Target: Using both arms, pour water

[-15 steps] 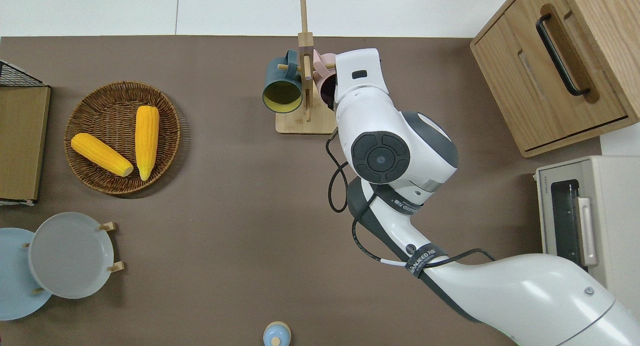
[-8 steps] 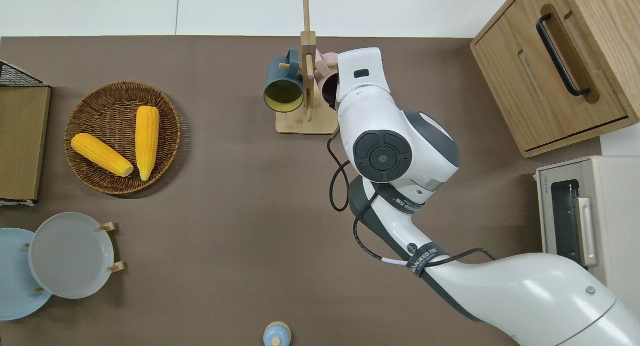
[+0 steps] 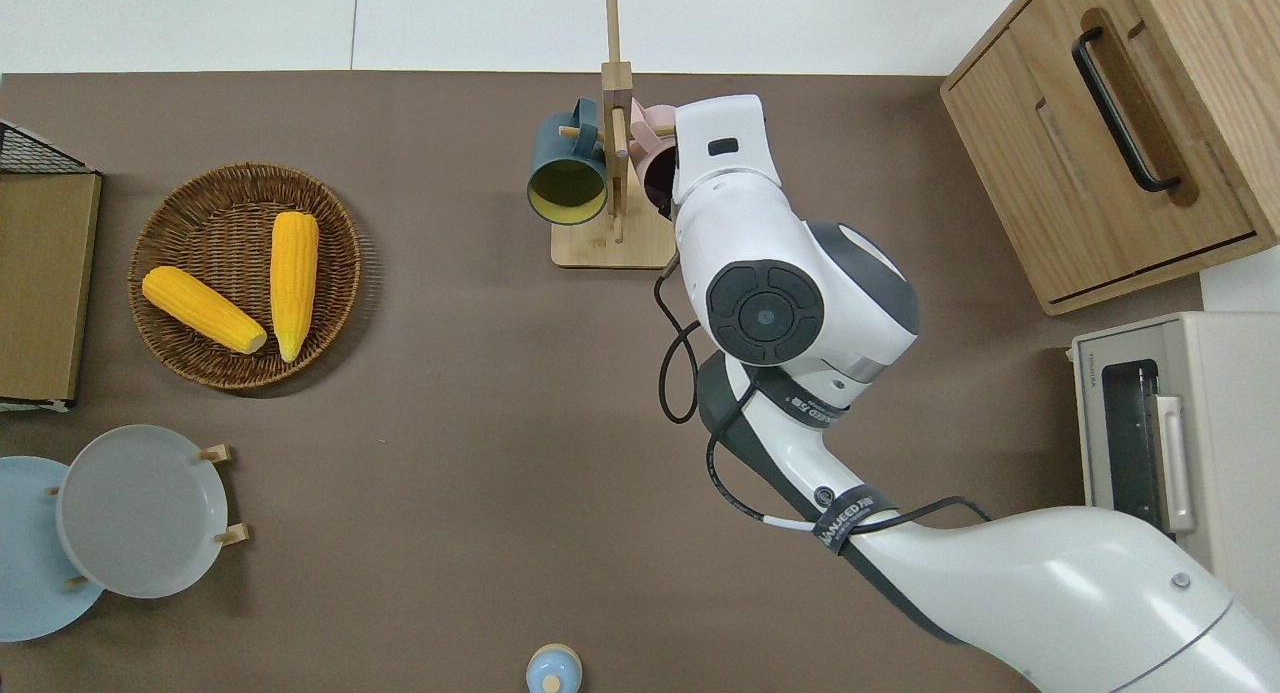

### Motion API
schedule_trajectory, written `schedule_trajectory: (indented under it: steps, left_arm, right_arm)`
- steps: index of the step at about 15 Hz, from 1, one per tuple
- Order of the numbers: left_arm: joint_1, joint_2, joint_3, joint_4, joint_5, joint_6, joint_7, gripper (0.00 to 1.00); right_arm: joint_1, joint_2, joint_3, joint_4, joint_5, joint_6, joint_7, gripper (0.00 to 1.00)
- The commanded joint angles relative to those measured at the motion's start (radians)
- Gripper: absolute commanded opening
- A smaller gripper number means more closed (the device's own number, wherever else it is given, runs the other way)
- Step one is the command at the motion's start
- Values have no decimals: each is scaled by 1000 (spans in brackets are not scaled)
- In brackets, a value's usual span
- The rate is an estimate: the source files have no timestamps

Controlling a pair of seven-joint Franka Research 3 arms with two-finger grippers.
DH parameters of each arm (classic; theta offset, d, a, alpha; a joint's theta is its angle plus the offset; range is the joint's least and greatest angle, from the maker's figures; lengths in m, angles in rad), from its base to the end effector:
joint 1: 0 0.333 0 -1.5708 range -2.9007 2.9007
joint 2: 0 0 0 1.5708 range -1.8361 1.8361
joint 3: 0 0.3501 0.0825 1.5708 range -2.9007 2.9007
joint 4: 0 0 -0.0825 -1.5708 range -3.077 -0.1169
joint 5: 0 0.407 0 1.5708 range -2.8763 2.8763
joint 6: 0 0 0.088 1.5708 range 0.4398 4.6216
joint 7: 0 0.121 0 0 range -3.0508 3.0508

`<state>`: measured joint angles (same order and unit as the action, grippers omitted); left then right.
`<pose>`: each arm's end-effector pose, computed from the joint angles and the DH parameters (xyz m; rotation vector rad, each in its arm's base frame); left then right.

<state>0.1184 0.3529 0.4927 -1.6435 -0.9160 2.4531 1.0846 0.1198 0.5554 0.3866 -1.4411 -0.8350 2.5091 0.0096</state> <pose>0.6285 0.3748 0.4988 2.8939 0.0442 1.1595 0.7231 0.3236 0.4561 2.3870 1.1943 0.9015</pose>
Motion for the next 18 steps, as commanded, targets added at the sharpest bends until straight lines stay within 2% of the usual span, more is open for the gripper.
schedule_trajectory:
  steps: [1, 6, 12, 18]
  left_arm:
    - [-6, -15, 7, 21, -4, 9, -8, 0]
    - [-6, -29, 9, 22, 17, 6, -14, 0]
    - [-8, -43, 4, 34, 103, -3, -107, 0]
    - [-8, -54, 7, 36, 105, -16, -115, 0]
  right_arm:
    - [-14, -12, 11, -7, -12, 5, 16, 27]
    - [-14, -17, 12, -7, -12, 4, 16, 25]
    - [-25, -29, 12, -27, -12, 2, 15, 27]
    - [-37, -43, 20, -44, -12, 4, 13, 27]
